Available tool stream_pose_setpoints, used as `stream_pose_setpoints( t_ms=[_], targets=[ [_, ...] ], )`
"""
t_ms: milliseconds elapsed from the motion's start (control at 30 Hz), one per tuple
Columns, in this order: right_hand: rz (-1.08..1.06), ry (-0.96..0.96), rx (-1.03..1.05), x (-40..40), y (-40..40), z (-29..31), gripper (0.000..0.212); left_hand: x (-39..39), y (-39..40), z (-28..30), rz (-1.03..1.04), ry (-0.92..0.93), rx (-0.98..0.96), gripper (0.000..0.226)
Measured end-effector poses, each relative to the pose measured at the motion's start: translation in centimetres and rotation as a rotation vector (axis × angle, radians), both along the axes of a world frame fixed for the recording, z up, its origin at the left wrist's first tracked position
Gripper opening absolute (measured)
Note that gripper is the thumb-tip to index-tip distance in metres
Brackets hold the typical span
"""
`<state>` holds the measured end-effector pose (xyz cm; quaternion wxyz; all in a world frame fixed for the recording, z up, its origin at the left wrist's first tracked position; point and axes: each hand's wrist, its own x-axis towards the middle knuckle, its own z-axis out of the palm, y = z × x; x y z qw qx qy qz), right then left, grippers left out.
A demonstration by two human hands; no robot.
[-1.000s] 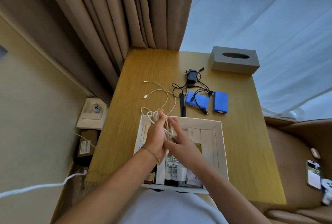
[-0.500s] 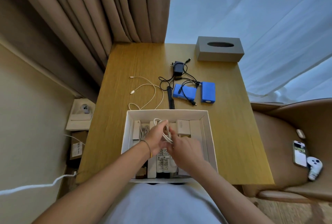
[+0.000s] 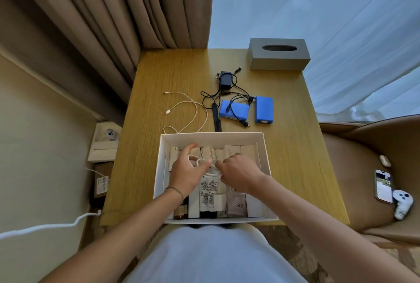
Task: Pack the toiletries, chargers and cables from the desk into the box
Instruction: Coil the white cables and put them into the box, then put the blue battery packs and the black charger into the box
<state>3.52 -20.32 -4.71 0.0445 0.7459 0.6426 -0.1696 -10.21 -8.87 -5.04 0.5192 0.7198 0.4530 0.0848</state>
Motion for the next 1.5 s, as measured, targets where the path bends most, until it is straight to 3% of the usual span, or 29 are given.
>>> stream_pose_setpoints(
  t_ms=[100, 200, 300, 400, 533, 633, 700, 767, 867, 933, 1000, 1167, 1333, 1500],
  targets=[
    [0.101, -0.048, -0.013, -0.5, 0.6, -0.1, 0.017, -2.0, 0.3, -0.5, -0.225, 0.080, 0.308, 0.044],
    [0.134, -0.146, -0.063, -1.4, 0.8, -0.3, 0.020, -3.1, 0.1, -0.8, -0.581, 0.273, 0.505, 0.067],
    [0.050, -0.115, -0.086, -2.1, 0.4, -0.9, 0.026, -3.9, -0.3, -1.2, -0.751, 0.401, 0.602, 0.084],
    [-0.063, 0.027, -0.071, -2.5, -0.1, -1.3, 0.051, -4.3, -0.5, -1.6, -0.807, 0.460, 0.617, 0.081],
    [-0.190, 0.303, -0.099, -2.5, -0.9, -0.6, 0.102, -4.1, -1.0, -1.4, -0.827, 0.475, 0.676, 0.069],
    [-0.289, 0.547, -0.021, -1.7, -1.7, 1.1, 0.113, -3.9, -0.8, -0.8, -0.830, 0.467, 0.638, 0.082],
    [-0.364, 0.687, 0.053, -1.1, -2.2, 2.4, 0.105, -3.9, -0.3, 0.2, -0.778, 0.415, 0.534, 0.095],
    [-0.430, 0.790, 0.127, -0.5, -2.5, 3.4, 0.081, -3.8, 0.2, 1.3, -0.712, 0.335, 0.500, 0.097],
    [-0.506, 0.785, 0.230, 0.4, -2.0, 4.4, 0.045, -3.6, 1.6, 2.9, -0.720, 0.306, 0.511, 0.078],
    [-0.552, 0.718, 0.290, 1.1, -1.4, 4.9, 0.031, -3.3, 2.6, 3.9, -0.758, 0.306, 0.405, 0.062],
    [-0.595, 0.688, 0.336, 1.9, -0.6, 5.3, 0.023, -2.8, 3.6, 4.9, -0.736, 0.291, 0.341, 0.058],
    [-0.684, 0.643, 0.438, 4.3, 3.0, 6.2, 0.017, -1.6, 5.4, 6.3, -0.562, 0.166, 0.461, 0.047],
    [-0.712, 0.477, 0.259, 7.3, 8.4, 5.2, 0.022, -0.6, 7.3, 5.4, -0.367, 0.098, 0.564, 0.034],
    [-0.649, 0.197, -0.086, 9.1, 12.3, 1.5, 0.017, -0.9, 9.4, 3.2, -0.233, 0.236, 0.538, 0.028]
  ],
)
